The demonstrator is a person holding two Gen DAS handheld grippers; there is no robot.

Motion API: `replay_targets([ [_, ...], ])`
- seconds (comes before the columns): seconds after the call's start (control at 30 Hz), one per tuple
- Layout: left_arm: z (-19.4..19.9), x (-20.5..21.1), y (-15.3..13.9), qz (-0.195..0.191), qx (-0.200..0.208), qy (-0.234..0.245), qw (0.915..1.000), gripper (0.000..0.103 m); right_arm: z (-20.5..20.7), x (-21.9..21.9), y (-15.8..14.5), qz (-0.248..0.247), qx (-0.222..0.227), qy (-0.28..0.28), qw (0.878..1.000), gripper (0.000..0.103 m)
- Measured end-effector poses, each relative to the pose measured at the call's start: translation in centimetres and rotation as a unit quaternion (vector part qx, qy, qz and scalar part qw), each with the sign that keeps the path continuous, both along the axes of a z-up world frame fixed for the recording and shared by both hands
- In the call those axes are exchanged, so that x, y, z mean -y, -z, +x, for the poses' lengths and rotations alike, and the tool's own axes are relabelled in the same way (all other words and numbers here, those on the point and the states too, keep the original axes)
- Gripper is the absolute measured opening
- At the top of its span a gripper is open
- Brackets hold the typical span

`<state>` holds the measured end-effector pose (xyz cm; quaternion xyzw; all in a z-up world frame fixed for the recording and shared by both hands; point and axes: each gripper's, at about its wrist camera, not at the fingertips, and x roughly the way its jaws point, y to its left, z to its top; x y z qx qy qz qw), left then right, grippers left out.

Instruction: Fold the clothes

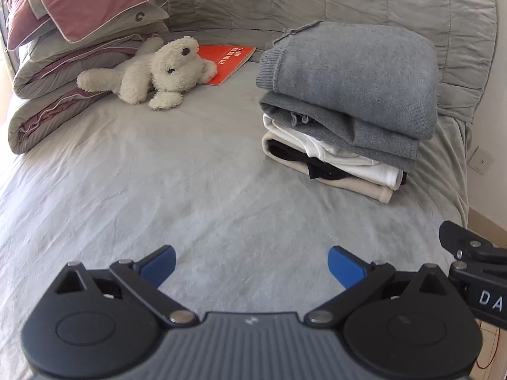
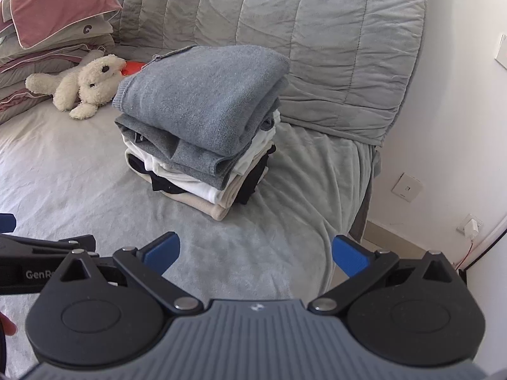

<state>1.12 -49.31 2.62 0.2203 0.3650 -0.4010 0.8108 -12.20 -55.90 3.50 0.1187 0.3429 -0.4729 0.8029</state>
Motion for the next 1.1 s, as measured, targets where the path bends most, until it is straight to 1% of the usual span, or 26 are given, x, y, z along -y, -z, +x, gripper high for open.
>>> replay_targets([
  [0.2, 0.08, -0.18, -0.01, 0.001, -0.003, 0.001, 1.0000, 0.102, -0.11, -0.06, -0.08, 0.007, 0.012, -0.006, 1.000, 0.103],
  [0.33, 0.04, -0.16, -0.12, -0.003, -0.005, 0.003, 1.0000, 0.102, -0.10, -0.03, -0.10, 0.004, 0.012, 0.000, 1.000, 0.103],
  [0.53, 0.06, -0.02, 0.13, 0.008, 0.005, -0.002, 1.0000, 0.102, -0.22, 0.13, -0.01, 0.002, 0.010, 0.007, 1.000, 0.103],
  [1.1, 0.12, 0.01, 0.07, 0.005, 0.004, 0.006, 1.0000, 0.102, -0.09, -0.09, -0.02, 0.002, 0.009, 0.004, 1.000, 0.103],
])
